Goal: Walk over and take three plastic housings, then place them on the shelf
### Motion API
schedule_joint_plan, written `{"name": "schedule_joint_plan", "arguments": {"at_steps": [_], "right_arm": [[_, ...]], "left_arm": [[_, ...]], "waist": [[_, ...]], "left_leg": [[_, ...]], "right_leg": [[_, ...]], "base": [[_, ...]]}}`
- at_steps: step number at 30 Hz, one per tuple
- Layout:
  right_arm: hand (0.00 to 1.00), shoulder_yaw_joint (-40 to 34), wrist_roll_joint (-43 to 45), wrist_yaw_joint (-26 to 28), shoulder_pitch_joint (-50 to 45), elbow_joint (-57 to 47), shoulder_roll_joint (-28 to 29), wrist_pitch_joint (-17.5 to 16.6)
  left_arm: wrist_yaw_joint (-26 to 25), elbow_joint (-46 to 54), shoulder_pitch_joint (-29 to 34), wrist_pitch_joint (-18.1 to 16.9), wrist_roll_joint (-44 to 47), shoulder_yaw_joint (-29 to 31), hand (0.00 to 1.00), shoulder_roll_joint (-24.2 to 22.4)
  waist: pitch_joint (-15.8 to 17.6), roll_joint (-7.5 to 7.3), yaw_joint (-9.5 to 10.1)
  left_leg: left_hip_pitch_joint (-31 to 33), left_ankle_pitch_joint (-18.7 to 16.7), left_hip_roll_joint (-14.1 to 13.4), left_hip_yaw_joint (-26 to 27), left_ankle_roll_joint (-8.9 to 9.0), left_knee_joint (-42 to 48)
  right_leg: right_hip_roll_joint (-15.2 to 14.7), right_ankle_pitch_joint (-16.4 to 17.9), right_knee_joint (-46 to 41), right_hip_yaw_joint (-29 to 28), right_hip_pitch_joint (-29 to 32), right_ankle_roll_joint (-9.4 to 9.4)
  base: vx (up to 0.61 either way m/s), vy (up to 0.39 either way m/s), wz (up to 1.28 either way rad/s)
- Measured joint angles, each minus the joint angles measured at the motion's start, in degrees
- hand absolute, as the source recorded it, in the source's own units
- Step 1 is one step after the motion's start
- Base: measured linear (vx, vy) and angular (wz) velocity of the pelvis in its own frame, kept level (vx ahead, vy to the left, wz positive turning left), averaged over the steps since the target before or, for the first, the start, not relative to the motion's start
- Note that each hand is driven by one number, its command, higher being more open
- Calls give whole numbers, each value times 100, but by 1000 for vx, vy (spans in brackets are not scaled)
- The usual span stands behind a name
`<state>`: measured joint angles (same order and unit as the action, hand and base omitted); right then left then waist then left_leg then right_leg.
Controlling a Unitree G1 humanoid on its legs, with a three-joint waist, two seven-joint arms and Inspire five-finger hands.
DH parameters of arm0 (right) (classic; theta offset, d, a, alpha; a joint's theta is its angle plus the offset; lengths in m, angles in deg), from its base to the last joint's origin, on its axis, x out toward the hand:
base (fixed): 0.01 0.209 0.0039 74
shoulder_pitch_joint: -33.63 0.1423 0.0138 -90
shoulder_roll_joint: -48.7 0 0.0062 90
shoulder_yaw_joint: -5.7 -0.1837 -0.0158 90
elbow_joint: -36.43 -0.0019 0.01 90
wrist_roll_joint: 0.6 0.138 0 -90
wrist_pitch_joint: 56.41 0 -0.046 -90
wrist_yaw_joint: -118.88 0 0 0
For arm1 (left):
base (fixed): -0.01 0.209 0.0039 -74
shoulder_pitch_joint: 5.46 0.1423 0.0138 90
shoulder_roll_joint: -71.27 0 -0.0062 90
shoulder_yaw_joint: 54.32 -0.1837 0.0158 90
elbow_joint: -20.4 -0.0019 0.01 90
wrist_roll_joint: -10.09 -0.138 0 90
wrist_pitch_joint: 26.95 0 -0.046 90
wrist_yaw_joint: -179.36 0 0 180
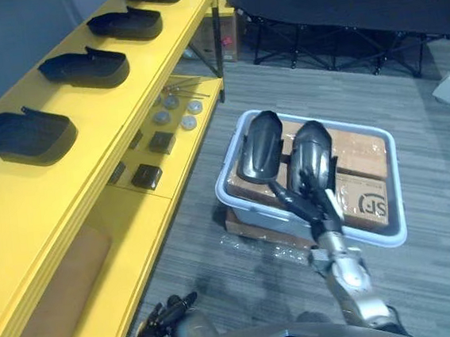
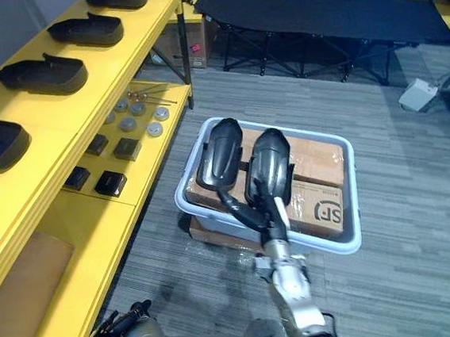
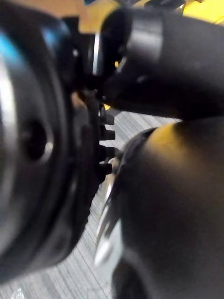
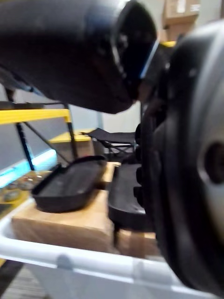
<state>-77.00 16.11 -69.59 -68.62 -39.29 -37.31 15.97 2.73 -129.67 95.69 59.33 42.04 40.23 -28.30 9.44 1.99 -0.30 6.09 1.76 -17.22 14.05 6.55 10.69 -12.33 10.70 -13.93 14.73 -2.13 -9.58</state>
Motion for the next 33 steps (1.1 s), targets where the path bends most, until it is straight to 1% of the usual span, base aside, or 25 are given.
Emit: {"name": "schedule_joint_plan", "arguments": {"at_steps": [1, 2, 4, 5, 6, 7, 8, 9, 11, 13, 14, 15, 16, 18, 20, 22, 23, 25, 26, 27, 28, 29, 31, 32, 33], "right_arm": [[100, -140, 1, 32, -55, -1, 18, -1], [100, -322, -1, 70, -97, -2, 25, -3], [100, -463, -1, 99, -158, -106, 28, -18], [100, -491, -8, 99, -226, -232, 26, -56], [100, -521, -37, 55, -301, -541, 42, -155], [100, -533, -62, 45, -301, -664, 70, -224], [100, -516, -80, 3, -291, -979, 110, -321], [100, -509, -208, -107, -254, -1279, 119, -397], [100, -531, -478, -299, -92, -1482, 114, -436], [100, -887, -509, -512, 262, -1517, 110, -445], [100, -1043, -507, -592, 348, -1508, 96, -441], [100, -1362, -504, -749, 519, -1464, 27, -420], [100, -1736, -491, -945, 767, -1304, -105, -369], [100, -1938, -452, -1107, 976, -1063, -232, -221], [100, -2178, -445, -1344, 1320, -391, -366, 38], [100, -2267, -342, -1464, 1483, 50, -428, 241], [100, -2272, -163, -1482, 1725, 446, -498, 391], [100, -2271, -9, -1452, 2087, 935, -691, 621], [100, -2268, 2, -1394, 2373, 1208, -866, 804], [100, -2267, 4, -1277, 2592, 1325, -1093, 979], [100, -2267, 4, -1241, 2685, 1352, -1209, 1011], [100, -2258, 3, -1177, 2854, 1377, -1471, 1099], [100, -2235, -6, -1156, 3213, 1529, -1753, 1242], [100, -2229, -7, -1157, 3387, 1633, -1869, 1285], [100, -2194, -9, -1157, 3608, 1798, -2035, 1369]], "left_arm": [[29, 2, 26, -8, 49, 9, 100, -14], [84, 3, 57, -49, 162, 43, 100, -33], [130, 8, 73, -161, 149, 88, 100, -56], [150, 25, 70, -175, 122, 87, 100, -48], [187, 44, 65, -201, 4, 84, 100, -26], [191, 47, 54, -217, -106, 82, 100, -24], [188, 83, 37, -242, -201, 84, 100, 12], [159, 127, 19, -250, -337, 102, 100, 47], [90, 204, 14, -248, -388, 108, 100, 74], [14, 350, -31, -271, -721, 194, 100, 113], [2, 391, -54, -264, -764, 191, 100, 117], [-25, 481, -83, -253, -759, 192, 100, 120], [-27, 561, -173, -208, -753, 194, 100, 158], [-39, 672, -207, -153, -758, 199, 100, 208], [-80, 886, -302, -95, -766, 199, 100, 307], [-88, 1005, -364, -97, -786, 198, 100, 317], [-95, 1090, -407, -99, -786, 197, 100, 331], [-93, 1233, -454, -100, -792, 187, 100, 335], [-91, 1331, -456, -98, -814, 188, 100, 321], [-108, 1407, -456, -101, -872, 188, 100, 295], [-128, 1459, -455, -107, -913, 195, 100, 278], [-181, 1583, -455, -147, -951, 197, 100, 262], [-202, 1682, -455, -154, -956, 196, 100, 279], [-200, 1712, -455, -154, -953, 196, 100, 265], [-195, 1751, -454, -165, -953, 194, 100, 245]], "waist": [[12, -9, 5], [92, -41, 28], [219, -46, 31], [225, -37, 15], [245, -84, -12], [261, -109, -17], [281, -129, -10], [330, -198, -7], [362, -244, 39], [423, -241, -1], [447, -234, 0], [480, -234, -4], [641, -254, 3], [769, -319, 1], [1033, -438, 11], [1107, -466, 36], [1244, -493, 97], [1413, -486, 174], [1543, -465, 220], [1673, -396, 248], [1741, -368, 290], [1817, -316, 364], [1842, -310, 475], [1848, -314, 518], [1851, -312, 536]], "left_leg": [[-31, -168, 108, -93, -3, 36], [-60, -431, 297, -300, -25, 219], [-13, -759, 398, -481, -71, 607], [36, -889, 430, -484, -33, 729], [50, -954, 551, -420, 31, 701], [52, -946, 609, -373, 20, 649], [52, -903, 719, -319, 3, 532], [58, -866, 788, -283, 32, 451], [38, -824, 792, -207, 72, 421], [50, -800, 788, -169, 55, 426], [73, -802, 787, -170, 53, 425], [181, -806, 786, -174, 48, 425], [268, -800, 775, -193, 35, 442], [347, -797, 775, -208, 20, 463], [453, -816, 778, -303, -13, 558], [590, -822, 778, -388, -24, 635], [619, -823, 778, -449, -25, 688], [758, -823, 787, -556, -29, 778], [865, -829, 789, -630, -37, 865], [967, -828, 789, -720, -40, 936], [999, -823, 789, -765, -40, 943], [1115, -832, 789, -857, -37, 961], [1268, -841, 818, -1078, -6, 990], [1307, -808, 842, -1214, -44, 1002], [1358, -771, 853, -1347, -7, 1009]], "right_leg": [[-25, 10, -22, -70, 64, 17], [-61, 7, -63, -247, 152, 17], [-80, -20, -19, -466, 167, 38], [-93, -39, 44, -555, 170, 3], [-182, -146, 235, -663, 172, -24], [-216, -202, 334, -712, 174, -34], [-303, -389, 508, -747, 191, -14], [-346, -584, 628, -750, 204, -68], [-345, -775, 751, -706, 224, -102], [-321, -952, 893, -701, 225, -58], [-313, -999, 929, -700, 242, -24], [-305, -1091, 943, -700, 340, 17], [-281, -1245, 991, -703, 430, 69], [-273, -1362, 1047, -700, 512, 91], [-264, -1536, 1133, -619, 551, 115], [-258, -1596, 1137, -525, 610, 126], [-257, -1614, 1137, -514, 605, 126], [-257, -1616, 1190, -401, 614, 125], [-242, -1615, 1235, -325, 616, 125], [-220, -1615, 1247, -226, 617, 125], [-211, -1615, 1252, -207, 627, 125], [-183, -1611, 1254, -159, 692, 124], [-133, -1607, 1273, -81, 794, 123], [-98, -1605, 1280, -70, 816, 122], [-64, -1584, 1280, -19, 815, 107]], "base": [[-90, 18, -62], [-110, 52, -63], [-133, 108, -65], [-84, 190, -48], [-33, 175, -31], [-12, 218, -24], [18, 155, -14], [29, 129, -16], [57, 53, -22], [81, 33, -19], [46, 33, -14], [52, 42, -15], [26, 37, -17], [-26, 43, -16], [-51, 39, -8], [-72, 34, 11], [-102, 21, 14], [-109, -2, 15], [-145, -26, 23], [-173, -29, 21], [-156, -25, 19], [-142, -27, 12], [-111, -30, 4], [-84, -45, 5], [-74, -46, 14]]}}
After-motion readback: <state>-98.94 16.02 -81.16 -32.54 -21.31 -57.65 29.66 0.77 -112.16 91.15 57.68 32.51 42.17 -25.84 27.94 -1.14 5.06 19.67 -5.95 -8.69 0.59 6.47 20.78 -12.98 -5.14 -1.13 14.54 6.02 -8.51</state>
